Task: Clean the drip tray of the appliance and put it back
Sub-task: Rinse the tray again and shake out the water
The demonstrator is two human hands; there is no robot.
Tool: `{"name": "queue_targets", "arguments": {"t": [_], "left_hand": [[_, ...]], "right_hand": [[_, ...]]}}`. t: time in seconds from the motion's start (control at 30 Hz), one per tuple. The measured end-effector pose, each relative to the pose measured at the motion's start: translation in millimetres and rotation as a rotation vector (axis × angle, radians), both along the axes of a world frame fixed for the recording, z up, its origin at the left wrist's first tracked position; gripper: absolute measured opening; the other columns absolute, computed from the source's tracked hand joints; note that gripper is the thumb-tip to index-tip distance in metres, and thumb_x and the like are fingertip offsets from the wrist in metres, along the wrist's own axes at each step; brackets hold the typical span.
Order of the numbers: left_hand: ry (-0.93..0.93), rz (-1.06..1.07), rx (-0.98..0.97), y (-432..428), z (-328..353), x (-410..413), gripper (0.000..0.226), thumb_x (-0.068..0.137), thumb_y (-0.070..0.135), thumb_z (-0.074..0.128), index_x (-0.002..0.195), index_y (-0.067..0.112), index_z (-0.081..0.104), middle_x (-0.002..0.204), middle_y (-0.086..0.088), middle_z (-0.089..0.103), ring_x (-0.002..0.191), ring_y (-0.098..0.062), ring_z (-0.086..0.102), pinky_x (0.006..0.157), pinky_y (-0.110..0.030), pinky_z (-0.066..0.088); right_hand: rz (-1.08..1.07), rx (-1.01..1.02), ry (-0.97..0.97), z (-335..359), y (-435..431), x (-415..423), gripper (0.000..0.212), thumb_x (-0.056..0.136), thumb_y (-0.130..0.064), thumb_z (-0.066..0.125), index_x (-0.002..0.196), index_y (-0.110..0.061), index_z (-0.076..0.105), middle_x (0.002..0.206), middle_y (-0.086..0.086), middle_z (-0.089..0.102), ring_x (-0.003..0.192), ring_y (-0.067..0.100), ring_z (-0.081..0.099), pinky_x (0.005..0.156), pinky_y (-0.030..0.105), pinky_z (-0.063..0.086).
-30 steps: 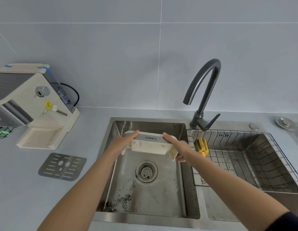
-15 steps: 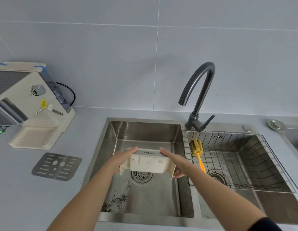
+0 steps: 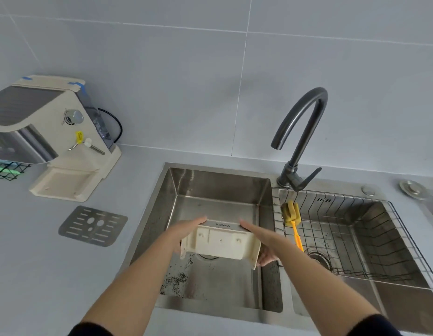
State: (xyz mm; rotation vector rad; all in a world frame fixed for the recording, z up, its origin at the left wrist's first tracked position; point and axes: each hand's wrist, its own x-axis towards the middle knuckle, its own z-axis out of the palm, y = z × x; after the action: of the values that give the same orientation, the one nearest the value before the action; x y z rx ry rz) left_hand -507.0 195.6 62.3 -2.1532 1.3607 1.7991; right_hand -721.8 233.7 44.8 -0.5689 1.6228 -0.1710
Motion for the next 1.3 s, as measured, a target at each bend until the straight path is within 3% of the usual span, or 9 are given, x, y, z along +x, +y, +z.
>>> {"name": "queue_targets", "arguments": {"t": [0.1, 0.37, 0.5, 0.57, 0.63, 0.77, 1.03, 1.13, 1.3], "left_hand": [[0.027, 0.002, -0.043, -4.1, 5.5, 1.7, 0.082, 0.072, 0.071, 0.048, 0.132, 0.016, 0.045, 0.145, -0.015, 0.039, 0.129, -0.035, 0.039, 0.108, -0.047, 0.032], [0.026, 0.13, -0.362, -16.5, 39.3, 14.4, 0.089, 0.054, 0.077, 0.051, 0.117, 0.015, 0.056, 0.12, -0.008, 0.057, 0.112, -0.028, 0.053, 0.096, -0.041, 0.044], [0.094, 0.011, -0.211, 1.8, 14.1, 23.3, 0.049, 0.077, 0.065, 0.048, 0.09, 0.021, 0.065, 0.11, -0.007, 0.065, 0.115, -0.029, 0.054, 0.097, -0.042, 0.044], [0.054, -0.023, -0.018, 13.9, 0.2, 28.9, 0.065, 0.078, 0.067, 0.045, 0.117, 0.017, 0.057, 0.137, -0.015, 0.048, 0.125, -0.035, 0.044, 0.102, -0.045, 0.038], [0.041, -0.008, 0.026, 18.0, -4.6, 33.8, 0.079, 0.075, 0.071, 0.046, 0.131, 0.015, 0.045, 0.144, -0.017, 0.04, 0.128, -0.036, 0.041, 0.103, -0.046, 0.036], [0.126, 0.011, -0.168, 8.6, 4.1, 38.2, 0.049, 0.077, 0.064, 0.049, 0.099, 0.023, 0.063, 0.104, -0.007, 0.063, 0.094, -0.021, 0.055, 0.082, -0.031, 0.042], [0.33, 0.1, -0.458, -11.0, 25.8, 46.9, 0.04, 0.077, 0.059, 0.054, 0.108, 0.032, 0.055, 0.117, 0.007, 0.056, 0.109, -0.01, 0.052, 0.081, -0.024, 0.042], [0.343, 0.111, -0.522, -8.2, 28.6, 48.1, 0.068, 0.083, 0.063, 0.038, 0.138, 0.025, 0.032, 0.142, -0.004, 0.039, 0.132, -0.024, 0.034, 0.104, -0.039, 0.028], [0.367, 0.151, -0.598, 10.6, 36.1, 50.8, 0.062, 0.091, 0.055, 0.028, 0.136, 0.013, 0.034, 0.144, -0.019, 0.034, 0.133, -0.033, 0.031, 0.111, -0.047, 0.025]], "right_hand": [[-0.02, -0.05, 0.0, 5.1, -2.5, 1.5, 0.112, 0.035, -0.078, 0.063, 0.118, -0.005, 0.051, 0.106, 0.019, 0.062, 0.089, 0.03, 0.061, 0.084, 0.038, 0.053], [0.012, -0.335, 0.173, 35.2, -20.4, 2.1, 0.075, 0.054, -0.085, 0.047, 0.078, -0.015, 0.058, 0.091, 0.013, 0.068, 0.083, 0.026, 0.065, 0.078, 0.035, 0.054], [0.045, -0.161, 0.086, 4.2, 3.5, 12.8, 0.095, 0.058, -0.082, 0.048, 0.11, -0.004, 0.06, 0.096, 0.013, 0.063, 0.096, 0.03, 0.063, 0.095, 0.042, 0.05], [0.064, -0.039, 0.05, -6.8, 15.9, 20.0, 0.092, 0.064, -0.078, 0.05, 0.122, -0.006, 0.05, 0.112, 0.018, 0.059, 0.11, 0.036, 0.058, 0.1, 0.043, 0.046], [0.084, -0.052, 0.089, -7.0, 18.3, 24.6, 0.086, 0.06, -0.08, 0.049, 0.107, -0.009, 0.052, 0.113, 0.02, 0.059, 0.105, 0.035, 0.059, 0.094, 0.04, 0.049], [0.078, -0.198, 0.162, 13.6, 9.8, 30.5, 0.079, 0.058, -0.082, 0.046, 0.091, -0.011, 0.058, 0.103, 0.018, 0.064, 0.1, 0.031, 0.061, 0.09, 0.037, 0.049], [-0.086, -0.53, -0.013, 55.8, 3.9, 31.4, 0.043, 0.08, -0.058, 0.052, 0.057, -0.021, 0.05, 0.063, -0.007, 0.045, 0.061, 0.008, 0.039, 0.075, 0.027, 0.038], [-0.127, -0.633, -0.013, 59.8, 8.9, 32.3, 0.042, 0.085, -0.052, 0.049, 0.072, -0.013, 0.056, 0.076, 0.002, 0.055, 0.075, 0.014, 0.051, 0.082, 0.029, 0.042], [-0.235, -0.737, -0.128, 55.9, 25.4, 36.7, 0.045, 0.088, -0.039, 0.052, 0.121, -0.008, 0.05, 0.116, 0.009, 0.06, 0.107, 0.021, 0.056, 0.083, 0.028, 0.045]]}}
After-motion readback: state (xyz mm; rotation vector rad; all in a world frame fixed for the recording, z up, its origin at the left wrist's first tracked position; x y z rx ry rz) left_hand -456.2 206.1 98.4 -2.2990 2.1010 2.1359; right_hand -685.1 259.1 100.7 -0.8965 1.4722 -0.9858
